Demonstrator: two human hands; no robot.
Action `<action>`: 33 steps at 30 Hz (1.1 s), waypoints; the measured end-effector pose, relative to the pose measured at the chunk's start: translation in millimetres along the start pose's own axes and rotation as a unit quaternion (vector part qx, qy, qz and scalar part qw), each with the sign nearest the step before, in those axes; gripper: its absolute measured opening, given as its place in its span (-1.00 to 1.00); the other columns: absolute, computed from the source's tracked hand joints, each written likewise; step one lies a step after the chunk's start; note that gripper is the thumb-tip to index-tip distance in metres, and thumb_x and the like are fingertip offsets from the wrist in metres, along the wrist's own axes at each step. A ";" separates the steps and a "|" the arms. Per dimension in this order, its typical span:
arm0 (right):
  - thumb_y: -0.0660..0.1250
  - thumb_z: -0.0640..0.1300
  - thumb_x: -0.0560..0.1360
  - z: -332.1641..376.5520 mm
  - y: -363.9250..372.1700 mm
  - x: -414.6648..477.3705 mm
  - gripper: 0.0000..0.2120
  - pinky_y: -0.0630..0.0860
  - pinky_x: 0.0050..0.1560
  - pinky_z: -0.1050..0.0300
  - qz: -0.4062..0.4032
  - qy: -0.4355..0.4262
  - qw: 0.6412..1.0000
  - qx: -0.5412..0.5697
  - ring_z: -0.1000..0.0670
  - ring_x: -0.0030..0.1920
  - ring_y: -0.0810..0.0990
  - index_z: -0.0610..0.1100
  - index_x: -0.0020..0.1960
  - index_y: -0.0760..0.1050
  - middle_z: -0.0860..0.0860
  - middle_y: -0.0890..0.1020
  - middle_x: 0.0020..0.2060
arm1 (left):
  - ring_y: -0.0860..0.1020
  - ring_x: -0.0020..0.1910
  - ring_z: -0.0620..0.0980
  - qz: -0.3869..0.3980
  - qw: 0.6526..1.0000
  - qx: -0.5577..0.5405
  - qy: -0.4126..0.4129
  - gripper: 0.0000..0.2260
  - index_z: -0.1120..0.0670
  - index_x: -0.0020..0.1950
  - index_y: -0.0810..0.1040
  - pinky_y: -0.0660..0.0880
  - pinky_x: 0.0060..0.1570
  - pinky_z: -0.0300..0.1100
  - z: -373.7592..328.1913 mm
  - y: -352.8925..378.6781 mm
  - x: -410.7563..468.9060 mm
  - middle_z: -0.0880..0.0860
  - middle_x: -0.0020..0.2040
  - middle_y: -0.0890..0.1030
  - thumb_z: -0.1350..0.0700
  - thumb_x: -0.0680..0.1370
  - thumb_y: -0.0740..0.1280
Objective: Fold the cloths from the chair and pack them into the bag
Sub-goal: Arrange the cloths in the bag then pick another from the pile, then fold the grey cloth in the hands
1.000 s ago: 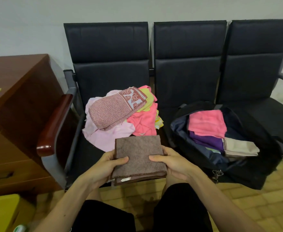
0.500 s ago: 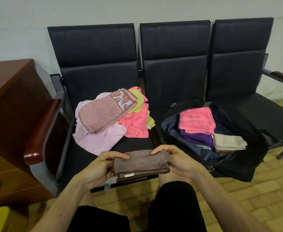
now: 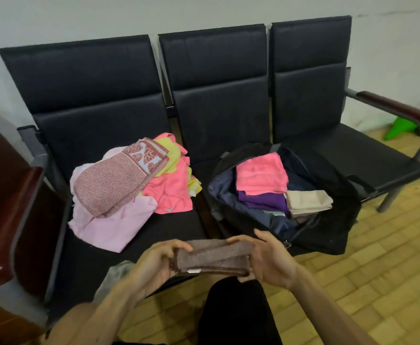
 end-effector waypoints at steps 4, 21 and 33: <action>0.42 -0.01 0.48 -9.2 -58.6 -6.8 -0.81 0.54 -0.26 0.09 -0.172 -0.031 0.980 -0.099 -0.06 -0.16 0.62 -0.08 0.04 0.64 -0.14 0.60 0.01 | 0.67 -0.10 0.09 -0.021 0.996 0.065 -0.056 -0.74 0.21 -0.10 0.72 0.57 -0.14 -0.09 31.1 24.4 37.1 0.18 0.02 0.69 0.10 0.53 0.27; 0.49 -0.16 0.46 158.7 -215.7 62.5 -0.66 0.37 0.08 0.26 -0.437 -0.181 0.762 -0.443 0.03 0.09 0.47 -0.10 0.20 0.53 -0.06 0.48 0.11 | 0.48 0.31 -0.01 -0.075 0.855 0.491 0.150 -0.73 0.00 0.16 0.67 0.36 0.13 -0.37 -32.9 115.2 282.9 0.00 0.29 0.48 0.25 0.50 0.47; 0.45 -0.13 0.48 132.5 -236.9 87.8 -0.64 0.44 0.22 -0.01 -0.473 -0.142 0.698 -0.518 -0.16 0.19 0.45 -0.08 0.25 0.49 -0.13 0.39 0.21 | 0.35 0.39 0.02 -0.078 0.817 0.562 0.101 -0.72 -0.06 0.28 0.60 0.30 0.31 -0.19 3.0 108.5 316.3 0.01 0.35 0.35 0.16 0.59 0.37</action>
Point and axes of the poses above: each hand's wrist, its own x-axis towards the middle knuckle, its own y-axis out of the palm, z = x × y, the point moved 8 cm from there along x, towards the middle knuckle
